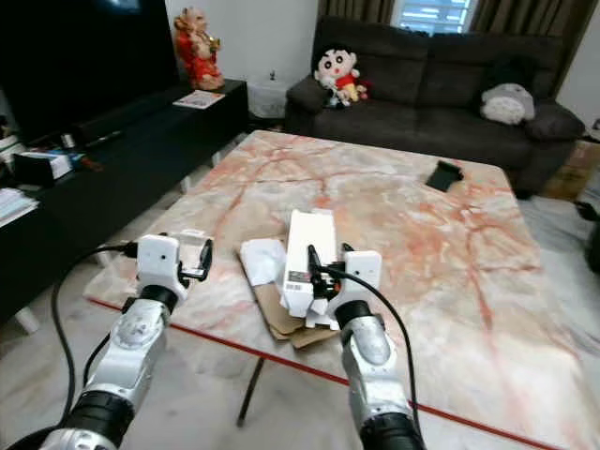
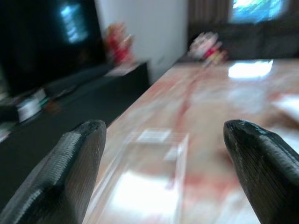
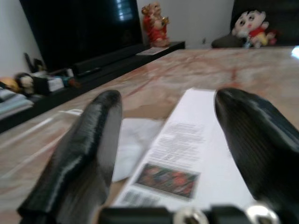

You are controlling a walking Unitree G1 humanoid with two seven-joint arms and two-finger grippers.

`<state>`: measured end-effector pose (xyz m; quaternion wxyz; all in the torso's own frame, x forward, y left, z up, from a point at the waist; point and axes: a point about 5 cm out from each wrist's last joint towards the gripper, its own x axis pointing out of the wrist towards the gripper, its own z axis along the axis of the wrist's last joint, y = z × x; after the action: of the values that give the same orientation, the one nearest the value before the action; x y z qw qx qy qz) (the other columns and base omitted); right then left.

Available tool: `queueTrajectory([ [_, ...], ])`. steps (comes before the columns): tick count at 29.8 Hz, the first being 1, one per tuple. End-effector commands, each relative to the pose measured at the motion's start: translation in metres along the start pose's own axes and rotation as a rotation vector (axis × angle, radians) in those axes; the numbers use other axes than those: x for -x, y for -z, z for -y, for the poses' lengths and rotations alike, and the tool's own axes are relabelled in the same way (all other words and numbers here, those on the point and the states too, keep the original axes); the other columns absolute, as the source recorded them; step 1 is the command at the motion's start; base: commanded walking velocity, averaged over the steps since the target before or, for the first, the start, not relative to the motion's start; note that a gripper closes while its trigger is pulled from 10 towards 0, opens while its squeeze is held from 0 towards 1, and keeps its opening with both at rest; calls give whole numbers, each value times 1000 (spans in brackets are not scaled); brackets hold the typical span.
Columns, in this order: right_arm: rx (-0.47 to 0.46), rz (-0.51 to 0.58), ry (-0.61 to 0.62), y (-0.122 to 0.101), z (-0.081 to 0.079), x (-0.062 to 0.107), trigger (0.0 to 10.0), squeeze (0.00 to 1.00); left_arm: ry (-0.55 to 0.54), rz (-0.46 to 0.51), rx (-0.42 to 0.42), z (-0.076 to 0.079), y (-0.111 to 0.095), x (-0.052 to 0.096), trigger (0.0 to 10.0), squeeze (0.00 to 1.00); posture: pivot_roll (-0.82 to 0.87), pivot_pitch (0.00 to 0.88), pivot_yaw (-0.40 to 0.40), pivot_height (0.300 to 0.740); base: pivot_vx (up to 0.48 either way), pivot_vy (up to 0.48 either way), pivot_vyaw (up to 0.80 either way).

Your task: Picking trash to rubbish bin

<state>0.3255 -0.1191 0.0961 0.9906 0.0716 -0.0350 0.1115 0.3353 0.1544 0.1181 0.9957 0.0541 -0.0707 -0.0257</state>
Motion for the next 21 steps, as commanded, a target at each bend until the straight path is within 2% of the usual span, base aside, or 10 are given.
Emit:
queueTrajectory([
  [1, 1, 7, -3, -3, -1, -1, 10000, 0, -2, 12, -5, 0, -5, -4, 10000, 0, 169, 0, -34, 740, 0, 0, 0],
  [6, 1, 5, -3, -2, -2, -1, 10000, 0, -13, 4, -16, -2, -4, -5, 10000, 0, 169, 0, -34, 740, 309, 0, 0],
  [21, 0, 2, -5, -2, -2, -1, 10000, 0, -32, 18, -16, -5, -7, -5, 10000, 0, 169, 0, -34, 740, 0, 0, 0],
])
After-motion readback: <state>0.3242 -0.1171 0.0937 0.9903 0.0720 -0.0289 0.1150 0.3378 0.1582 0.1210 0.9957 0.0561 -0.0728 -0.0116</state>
